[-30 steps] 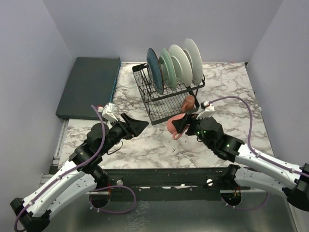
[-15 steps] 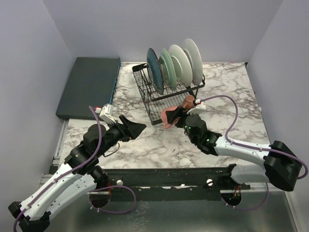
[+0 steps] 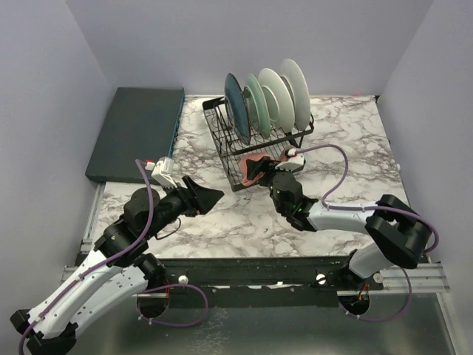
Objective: Load the mixed dishes into the dish rack
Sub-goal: Turn the cup upside down in the dish rack.
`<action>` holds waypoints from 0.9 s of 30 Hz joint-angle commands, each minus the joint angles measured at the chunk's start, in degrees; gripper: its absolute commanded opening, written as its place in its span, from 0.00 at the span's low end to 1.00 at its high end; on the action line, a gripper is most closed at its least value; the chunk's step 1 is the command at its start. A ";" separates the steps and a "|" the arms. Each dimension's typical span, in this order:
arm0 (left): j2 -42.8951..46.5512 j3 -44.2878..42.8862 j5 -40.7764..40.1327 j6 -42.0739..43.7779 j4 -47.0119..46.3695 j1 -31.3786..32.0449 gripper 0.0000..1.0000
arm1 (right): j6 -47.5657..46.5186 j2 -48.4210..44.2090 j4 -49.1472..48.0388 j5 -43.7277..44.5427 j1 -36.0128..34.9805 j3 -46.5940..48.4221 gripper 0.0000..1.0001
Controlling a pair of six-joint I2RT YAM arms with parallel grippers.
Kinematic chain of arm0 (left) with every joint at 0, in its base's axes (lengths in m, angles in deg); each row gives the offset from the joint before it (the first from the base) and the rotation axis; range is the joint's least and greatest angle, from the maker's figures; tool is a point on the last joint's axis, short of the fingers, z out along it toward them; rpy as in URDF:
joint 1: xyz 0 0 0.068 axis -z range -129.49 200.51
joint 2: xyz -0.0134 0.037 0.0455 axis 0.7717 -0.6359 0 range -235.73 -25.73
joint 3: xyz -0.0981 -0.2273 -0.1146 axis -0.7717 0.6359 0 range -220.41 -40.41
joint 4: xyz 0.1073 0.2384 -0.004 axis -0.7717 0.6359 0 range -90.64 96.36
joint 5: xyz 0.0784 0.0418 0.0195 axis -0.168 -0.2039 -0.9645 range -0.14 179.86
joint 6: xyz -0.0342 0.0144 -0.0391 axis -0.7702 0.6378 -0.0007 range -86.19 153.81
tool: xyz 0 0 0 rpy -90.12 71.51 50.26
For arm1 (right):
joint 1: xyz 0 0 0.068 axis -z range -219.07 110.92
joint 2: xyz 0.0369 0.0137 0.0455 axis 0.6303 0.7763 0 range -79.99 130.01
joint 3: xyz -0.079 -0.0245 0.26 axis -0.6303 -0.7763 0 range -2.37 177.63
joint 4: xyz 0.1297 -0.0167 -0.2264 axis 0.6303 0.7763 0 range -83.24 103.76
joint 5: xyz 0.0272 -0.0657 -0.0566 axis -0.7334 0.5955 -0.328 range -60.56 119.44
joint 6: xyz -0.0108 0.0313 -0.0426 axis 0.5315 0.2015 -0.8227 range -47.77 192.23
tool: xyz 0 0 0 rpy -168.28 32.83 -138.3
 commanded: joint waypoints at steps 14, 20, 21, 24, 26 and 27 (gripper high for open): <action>0.61 -1.20 1.98 1.68 2.40 -0.34 0.71 | -8.04 14.68 -18.20 7.50 -0.17 7.07 0.35; 0.66 -1.01 2.26 1.51 2.58 -0.31 0.71 | -8.14 18.04 -12.34 9.78 -0.13 10.94 0.42; 0.67 -1.01 2.27 1.51 2.58 -0.31 0.71 | -8.21 18.49 -11.06 10.19 -0.10 11.59 0.43; 0.69 -0.93 2.24 1.43 2.73 -0.30 0.71 | -7.82 20.18 -6.75 11.85 -0.13 14.18 0.51; 0.58 -1.00 2.37 1.34 2.69 -0.34 0.71 | -7.80 21.09 -4.15 12.47 -0.11 15.68 0.57; 0.47 -1.08 2.36 1.38 2.68 -0.30 0.71 | -7.79 21.61 -3.26 12.83 -0.09 16.37 0.59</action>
